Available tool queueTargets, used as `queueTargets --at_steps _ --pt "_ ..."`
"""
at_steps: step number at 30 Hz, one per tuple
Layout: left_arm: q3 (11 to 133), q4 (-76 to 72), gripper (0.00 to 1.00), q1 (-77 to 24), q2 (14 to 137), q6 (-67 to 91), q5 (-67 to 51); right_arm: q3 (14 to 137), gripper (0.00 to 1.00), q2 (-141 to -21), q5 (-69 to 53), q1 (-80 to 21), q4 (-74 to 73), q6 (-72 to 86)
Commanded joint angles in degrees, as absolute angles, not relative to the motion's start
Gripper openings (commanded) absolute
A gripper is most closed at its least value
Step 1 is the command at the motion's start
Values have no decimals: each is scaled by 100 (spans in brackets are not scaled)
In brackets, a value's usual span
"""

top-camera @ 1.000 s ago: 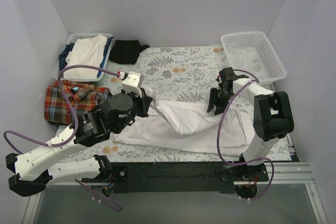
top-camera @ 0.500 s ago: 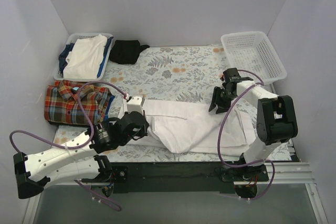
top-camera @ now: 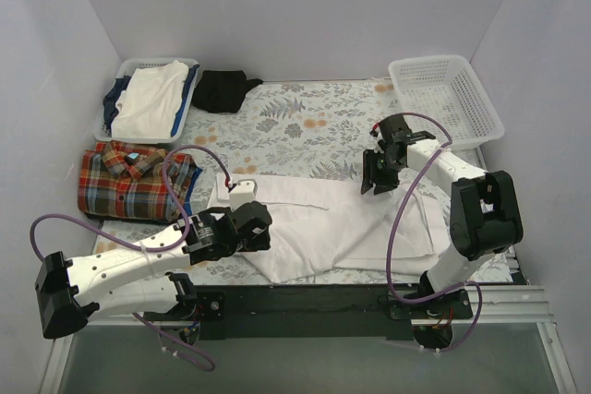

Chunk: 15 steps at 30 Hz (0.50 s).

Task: Fold and stack the long sleeve shirts
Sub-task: Fold the shirt

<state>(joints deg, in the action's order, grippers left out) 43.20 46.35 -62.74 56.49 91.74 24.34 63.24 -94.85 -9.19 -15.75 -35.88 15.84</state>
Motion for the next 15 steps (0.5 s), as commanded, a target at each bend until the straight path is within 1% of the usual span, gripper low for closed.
queueTargets --at_steps 1,7,10,13,15 --pt "4385 4763 61 -6267 5502 9615 2469 6539 49 -9185 -546 -1959 -3762 1406" --pt "4298 4781 77 -6258 5317 9790 2479 6662 49 -9202 -404 -2258 -3823 1424" --pt "4149 4676 80 -6101 5615 9748 2268 6706 49 -9237 -448 -2294 -3806 1468" --pt "4175 4264 78 -5803 6326 9414 1891 6732 49 -9263 -510 -2347 -3788 1477" --pt "4297 3940 72 -5591 6967 8914 1549 6715 49 -9264 -527 -2364 -3779 1485"
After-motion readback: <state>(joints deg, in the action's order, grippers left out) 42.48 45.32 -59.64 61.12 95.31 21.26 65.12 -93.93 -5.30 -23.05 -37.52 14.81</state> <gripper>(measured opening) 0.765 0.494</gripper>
